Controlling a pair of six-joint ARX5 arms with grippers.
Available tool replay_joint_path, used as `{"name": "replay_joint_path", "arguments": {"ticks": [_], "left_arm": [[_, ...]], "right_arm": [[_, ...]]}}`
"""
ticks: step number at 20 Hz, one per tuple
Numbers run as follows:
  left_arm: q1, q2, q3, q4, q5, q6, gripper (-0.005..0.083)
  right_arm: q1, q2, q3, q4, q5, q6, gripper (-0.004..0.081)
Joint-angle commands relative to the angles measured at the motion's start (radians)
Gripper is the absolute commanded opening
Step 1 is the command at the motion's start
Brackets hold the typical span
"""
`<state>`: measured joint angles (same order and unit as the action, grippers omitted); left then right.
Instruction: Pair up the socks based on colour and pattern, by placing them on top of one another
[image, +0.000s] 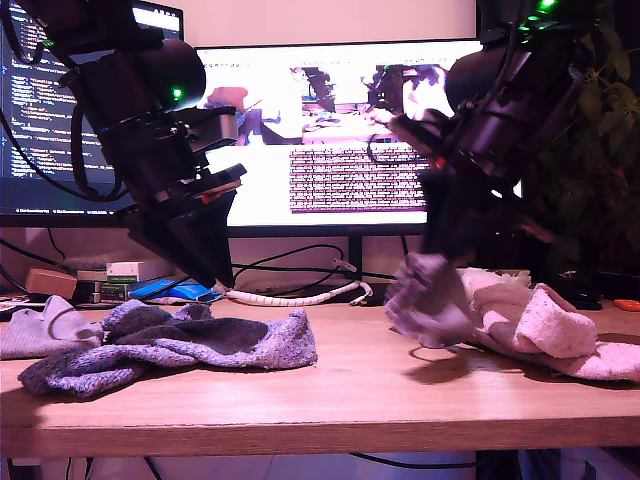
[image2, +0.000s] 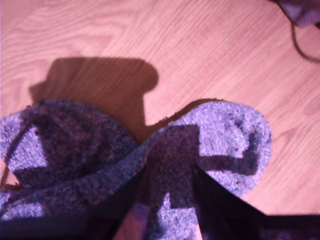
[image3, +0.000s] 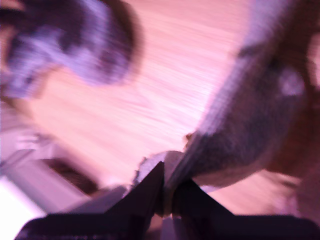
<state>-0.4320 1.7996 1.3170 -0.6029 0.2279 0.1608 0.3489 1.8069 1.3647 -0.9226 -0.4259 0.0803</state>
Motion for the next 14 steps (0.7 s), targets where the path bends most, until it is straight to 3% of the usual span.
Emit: {"name": "replay_joint_path", "arguments": {"ticks": [1, 3, 7, 12, 14], "left_arm": [[-0.003, 0.005, -0.021, 0.009, 0.005, 0.004, 0.0213], [-0.003, 0.005, -0.021, 0.012, 0.010, 0.004, 0.0213], [-0.003, 0.005, -0.021, 0.011, 0.014, 0.003, 0.0213], [-0.003, 0.005, -0.021, 0.001, 0.020, 0.003, 0.0213], [-0.003, 0.005, -0.021, -0.009, 0.027, 0.003, 0.0213]], "right_arm": [[0.003, 0.020, -0.022, -0.003, 0.028, -0.002, -0.0012], [0.023, 0.023, -0.022, 0.006, 0.043, 0.001, -0.0012], [0.116, 0.043, -0.022, 0.028, 0.174, 0.006, -0.0012], [0.198, 0.084, -0.020, 0.054, 0.201, 0.020, -0.0001], [0.208, 0.095, -0.018, 0.066, 0.201, 0.010, 0.0165]]}}
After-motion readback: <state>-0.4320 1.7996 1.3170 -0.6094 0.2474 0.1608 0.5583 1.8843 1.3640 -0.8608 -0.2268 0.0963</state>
